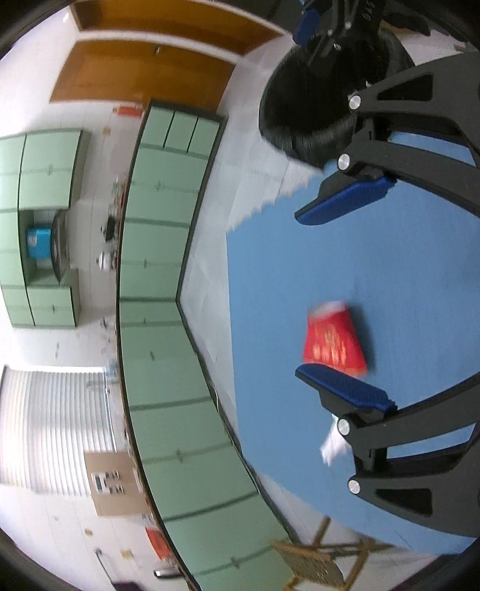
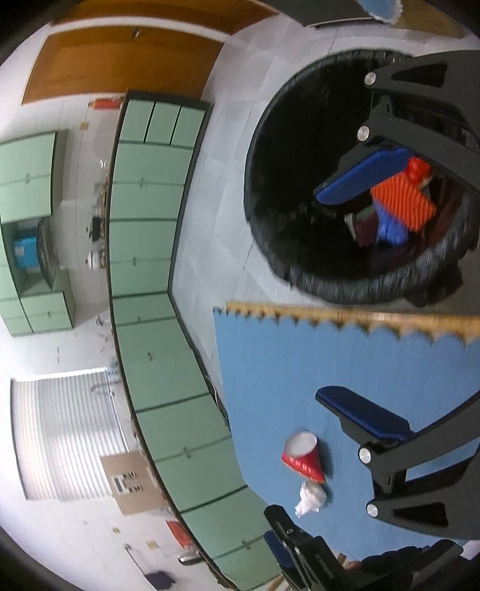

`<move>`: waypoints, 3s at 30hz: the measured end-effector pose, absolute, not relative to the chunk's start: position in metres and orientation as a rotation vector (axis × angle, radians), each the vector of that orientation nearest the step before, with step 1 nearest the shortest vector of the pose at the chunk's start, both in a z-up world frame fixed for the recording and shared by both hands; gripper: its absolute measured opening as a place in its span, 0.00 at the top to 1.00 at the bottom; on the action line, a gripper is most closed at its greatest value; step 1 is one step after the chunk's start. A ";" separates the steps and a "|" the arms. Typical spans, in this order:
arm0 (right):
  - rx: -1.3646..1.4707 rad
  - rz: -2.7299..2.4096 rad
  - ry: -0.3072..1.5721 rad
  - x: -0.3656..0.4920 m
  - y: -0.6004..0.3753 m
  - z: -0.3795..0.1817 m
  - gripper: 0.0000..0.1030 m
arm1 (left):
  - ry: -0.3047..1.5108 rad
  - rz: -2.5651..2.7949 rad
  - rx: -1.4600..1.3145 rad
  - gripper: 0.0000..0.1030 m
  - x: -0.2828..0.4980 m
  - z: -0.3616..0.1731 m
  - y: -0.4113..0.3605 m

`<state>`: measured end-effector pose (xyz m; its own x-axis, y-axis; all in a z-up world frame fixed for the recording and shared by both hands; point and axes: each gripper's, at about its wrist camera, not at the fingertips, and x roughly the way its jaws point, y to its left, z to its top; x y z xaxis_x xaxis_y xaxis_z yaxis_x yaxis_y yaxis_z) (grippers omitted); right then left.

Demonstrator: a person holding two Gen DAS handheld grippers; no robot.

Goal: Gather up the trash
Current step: 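Return both tools to the mat and grasp the white tissue with the left tool, then lift the tissue with the left tool while the right tool grasps the red paper cup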

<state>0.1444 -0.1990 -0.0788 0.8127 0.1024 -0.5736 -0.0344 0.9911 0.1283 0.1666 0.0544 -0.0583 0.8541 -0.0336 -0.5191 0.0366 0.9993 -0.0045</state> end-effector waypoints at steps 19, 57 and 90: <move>0.060 0.220 0.645 0.196 -0.063 -0.102 0.06 | 0.608 0.158 -0.035 0.27 0.166 -0.085 0.183; -0.007 0.253 0.733 0.231 -0.001 -0.147 0.06 | 0.762 0.066 -0.086 0.77 0.222 -0.152 0.209; -0.118 0.254 0.832 0.261 0.086 -0.167 0.11 | 0.744 0.141 -0.101 0.78 0.209 -0.135 0.256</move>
<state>0.2613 0.0863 -0.1672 0.6456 0.1771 -0.7429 -0.2687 0.9632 -0.0039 0.2095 0.2556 -0.1350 0.7267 0.0922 -0.6808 -0.1636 0.9857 -0.0411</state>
